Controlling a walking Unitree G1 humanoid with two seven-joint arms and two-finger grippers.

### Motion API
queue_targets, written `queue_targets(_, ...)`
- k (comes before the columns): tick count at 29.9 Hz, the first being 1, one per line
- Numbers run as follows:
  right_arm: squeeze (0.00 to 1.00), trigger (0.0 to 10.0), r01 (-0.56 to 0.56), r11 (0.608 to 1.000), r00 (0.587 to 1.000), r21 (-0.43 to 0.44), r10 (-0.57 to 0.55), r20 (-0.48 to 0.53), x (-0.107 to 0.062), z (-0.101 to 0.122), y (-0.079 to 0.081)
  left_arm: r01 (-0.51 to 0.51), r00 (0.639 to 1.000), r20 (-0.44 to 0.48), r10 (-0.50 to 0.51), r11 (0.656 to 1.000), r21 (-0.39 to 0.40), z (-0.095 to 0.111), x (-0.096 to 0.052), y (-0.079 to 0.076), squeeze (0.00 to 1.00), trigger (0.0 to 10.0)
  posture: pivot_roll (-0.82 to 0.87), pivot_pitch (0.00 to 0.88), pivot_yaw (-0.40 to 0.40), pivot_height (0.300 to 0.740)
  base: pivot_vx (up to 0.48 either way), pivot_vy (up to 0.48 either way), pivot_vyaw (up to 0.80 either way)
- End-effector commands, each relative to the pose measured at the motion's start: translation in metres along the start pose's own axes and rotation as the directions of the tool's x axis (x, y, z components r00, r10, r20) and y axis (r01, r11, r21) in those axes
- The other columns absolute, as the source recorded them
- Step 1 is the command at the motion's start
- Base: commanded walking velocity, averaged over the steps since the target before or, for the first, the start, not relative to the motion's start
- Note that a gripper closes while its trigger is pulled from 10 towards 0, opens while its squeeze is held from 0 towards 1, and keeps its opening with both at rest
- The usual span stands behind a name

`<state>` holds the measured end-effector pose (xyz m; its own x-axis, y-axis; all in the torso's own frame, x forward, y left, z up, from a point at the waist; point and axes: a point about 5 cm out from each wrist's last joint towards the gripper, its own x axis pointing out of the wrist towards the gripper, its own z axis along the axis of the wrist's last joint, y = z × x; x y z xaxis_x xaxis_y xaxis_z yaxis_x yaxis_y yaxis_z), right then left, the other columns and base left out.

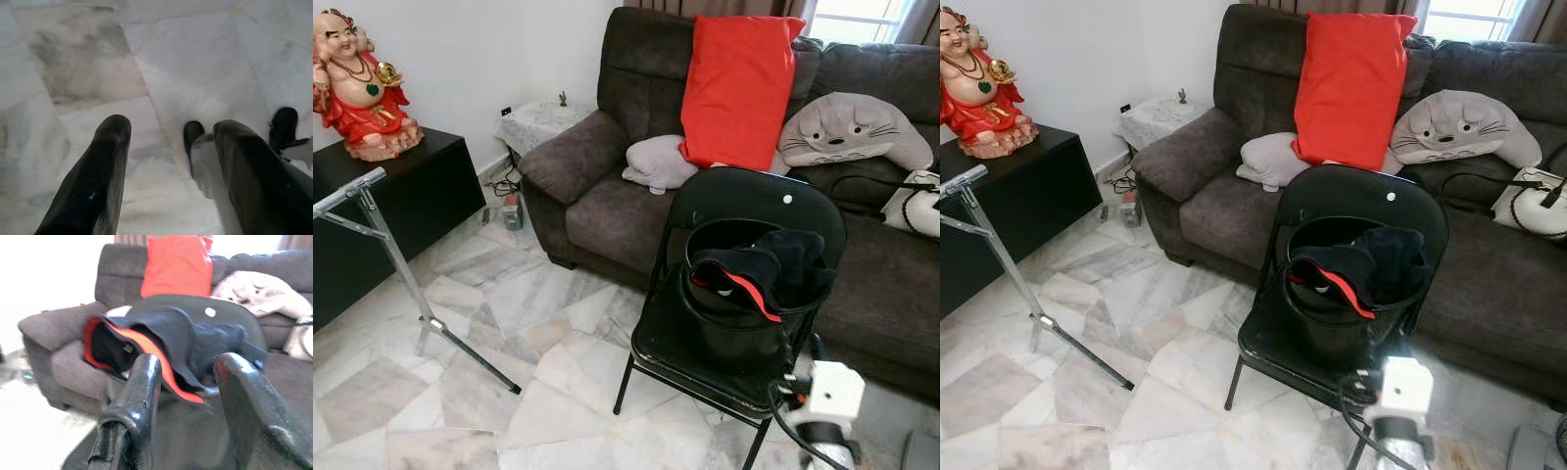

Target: Hang hanger

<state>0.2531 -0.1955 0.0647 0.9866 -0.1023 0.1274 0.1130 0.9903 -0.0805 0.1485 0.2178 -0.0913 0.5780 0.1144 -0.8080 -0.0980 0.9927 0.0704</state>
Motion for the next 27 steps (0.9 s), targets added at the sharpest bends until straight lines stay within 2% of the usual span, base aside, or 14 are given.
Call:
queue_targets(1, 0.0, 10.0, 0.006, 1.0, 1.0, 0.015, -0.006, 0.004, 0.002, 0.003, 0.002, -0.009, 1.0, -0.008, 0.009, 1.0, 0.0, -0.001, -0.001, 0.006, 0.0, 10.0, -0.06, 0.0, 0.059, 0.74, 0.0, 0.0, 0.0)
queue_targets(9, 0.0, 10.0, 0.039, 0.998, 0.999, 0.046, -0.038, -0.026, -0.005, 0.009, 0.009, -0.001, 1.0, 0.016, 0.001, 0.999, 0.036, 0.006, 0.0, 0.014, 0.0, 10.0, -0.06, 0.0, 0.103, 0.74, 0.0, 0.0, -0.65)
queue_targets(15, 0.0, 10.0, 0.045, 0.998, 0.999, 0.047, -0.044, -0.023, -0.005, 0.013, 0.009, 0.009, 0.999, 0.031, -0.01, 0.999, 0.041, 0.011, 0.001, 0.011, 0.0, 10.0, -0.06, 0.0, 0.103, 0.74, 0.0, 0.0, -0.75)
queue_targets(20, 0.0, 10.0, 0.04, 0.998, 0.999, 0.05, -0.04, -0.005, -0.003, 0.018, 0.012, 0.019, 0.999, 0.042, -0.02, 0.999, 0.041, 0.013, 0.002, 0.007, 0.0, 10.0, -0.06, 0.0, 0.098, 0.74, 0.0, 0.0, 0.0)
queue_targets(27, 0.0, 10.0, 0.036, 0.998, 0.999, 0.05, -0.036, 0.004, 0.002, 0.025, 0.014, 0.024, 0.998, 0.049, -0.026, 0.999, 0.04, 0.016, 0.002, 0.006, 0.0, 10.0, -0.05, 0.0, 0.099, 0.74, 0.266, 0.0, 0.0)
